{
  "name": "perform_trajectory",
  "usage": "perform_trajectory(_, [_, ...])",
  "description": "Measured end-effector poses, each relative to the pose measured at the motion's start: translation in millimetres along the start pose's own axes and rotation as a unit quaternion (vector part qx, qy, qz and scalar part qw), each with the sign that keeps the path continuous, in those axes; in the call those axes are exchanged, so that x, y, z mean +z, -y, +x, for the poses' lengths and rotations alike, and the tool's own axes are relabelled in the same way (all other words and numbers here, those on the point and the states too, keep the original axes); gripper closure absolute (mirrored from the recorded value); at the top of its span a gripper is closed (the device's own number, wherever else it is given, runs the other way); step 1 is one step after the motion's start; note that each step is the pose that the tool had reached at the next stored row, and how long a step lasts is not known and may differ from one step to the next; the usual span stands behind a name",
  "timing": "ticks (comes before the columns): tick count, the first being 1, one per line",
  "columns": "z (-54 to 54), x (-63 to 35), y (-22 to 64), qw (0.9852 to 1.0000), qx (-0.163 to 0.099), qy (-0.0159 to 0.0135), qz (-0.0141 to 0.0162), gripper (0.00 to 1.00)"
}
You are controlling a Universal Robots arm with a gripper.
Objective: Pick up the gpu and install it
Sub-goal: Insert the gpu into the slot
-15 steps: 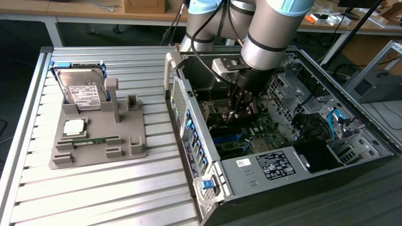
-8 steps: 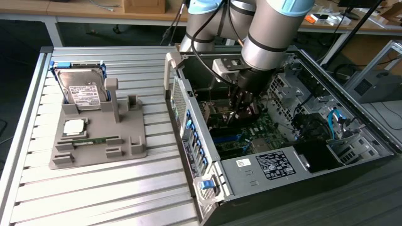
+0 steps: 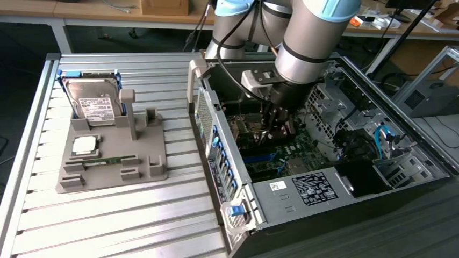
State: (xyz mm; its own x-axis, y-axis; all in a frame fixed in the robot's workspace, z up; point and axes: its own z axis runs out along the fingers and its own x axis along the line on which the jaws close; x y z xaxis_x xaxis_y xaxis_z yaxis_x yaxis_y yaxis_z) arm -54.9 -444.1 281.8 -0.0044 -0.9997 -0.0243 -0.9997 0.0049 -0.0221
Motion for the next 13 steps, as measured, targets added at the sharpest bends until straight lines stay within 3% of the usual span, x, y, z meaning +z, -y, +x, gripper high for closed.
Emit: perform_trajectory(13, [10.1, 0.7, -4.1, 1.0, 0.0, 0.0, 0.0, 0.73])
